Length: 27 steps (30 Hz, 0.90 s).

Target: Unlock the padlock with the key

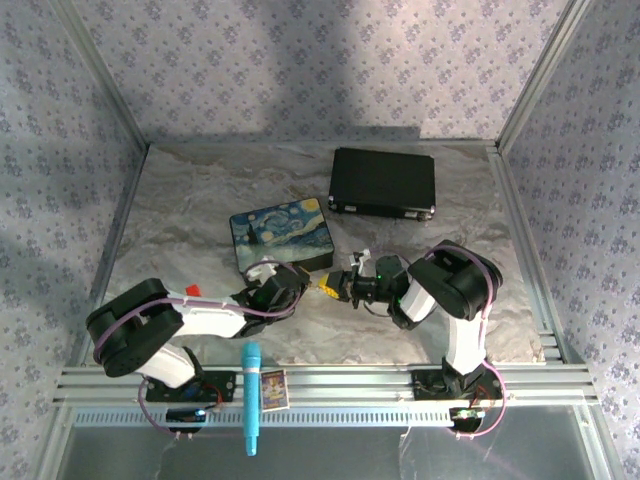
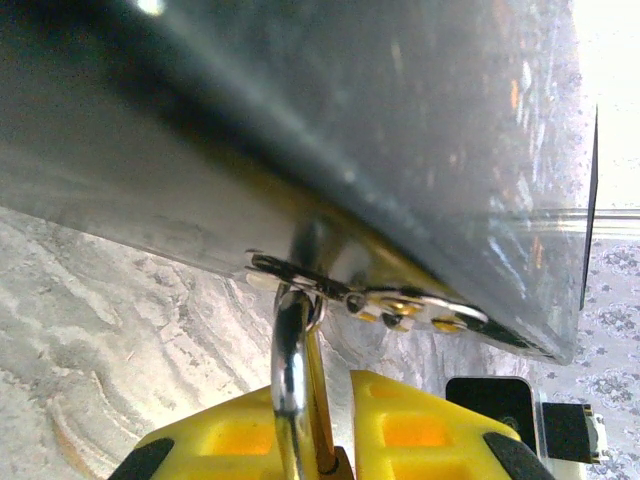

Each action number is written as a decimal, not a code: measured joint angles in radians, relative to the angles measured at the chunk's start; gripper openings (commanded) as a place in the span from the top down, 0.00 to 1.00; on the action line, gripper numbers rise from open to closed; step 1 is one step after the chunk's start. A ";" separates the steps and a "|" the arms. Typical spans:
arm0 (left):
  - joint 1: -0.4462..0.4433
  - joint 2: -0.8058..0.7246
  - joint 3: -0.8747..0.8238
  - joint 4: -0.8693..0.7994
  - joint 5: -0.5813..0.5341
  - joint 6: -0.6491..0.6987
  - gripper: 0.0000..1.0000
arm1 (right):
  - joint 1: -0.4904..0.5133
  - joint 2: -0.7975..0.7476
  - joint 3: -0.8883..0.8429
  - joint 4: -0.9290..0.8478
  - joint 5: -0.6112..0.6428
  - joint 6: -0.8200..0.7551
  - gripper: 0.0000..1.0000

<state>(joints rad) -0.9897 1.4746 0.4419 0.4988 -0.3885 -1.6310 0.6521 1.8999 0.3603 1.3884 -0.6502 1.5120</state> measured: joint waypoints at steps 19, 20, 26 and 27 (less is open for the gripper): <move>-0.002 -0.043 0.002 -0.040 0.025 -0.084 0.41 | 0.008 0.006 -0.037 0.000 0.003 0.000 1.00; -0.005 -0.049 0.002 -0.051 0.025 -0.088 0.41 | 0.008 0.006 -0.041 0.000 0.003 -0.001 1.00; -0.041 -0.092 -0.005 -0.212 0.039 -0.150 0.45 | 0.009 0.006 -0.062 0.000 0.006 -0.009 1.00; -0.053 -0.105 -0.009 -0.243 0.036 -0.162 0.42 | 0.009 0.005 -0.063 -0.001 0.006 -0.012 1.00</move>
<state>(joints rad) -1.0424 1.3693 0.4332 0.2562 -0.3523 -1.7927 0.6609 1.9053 0.2977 1.3876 -0.6437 1.5002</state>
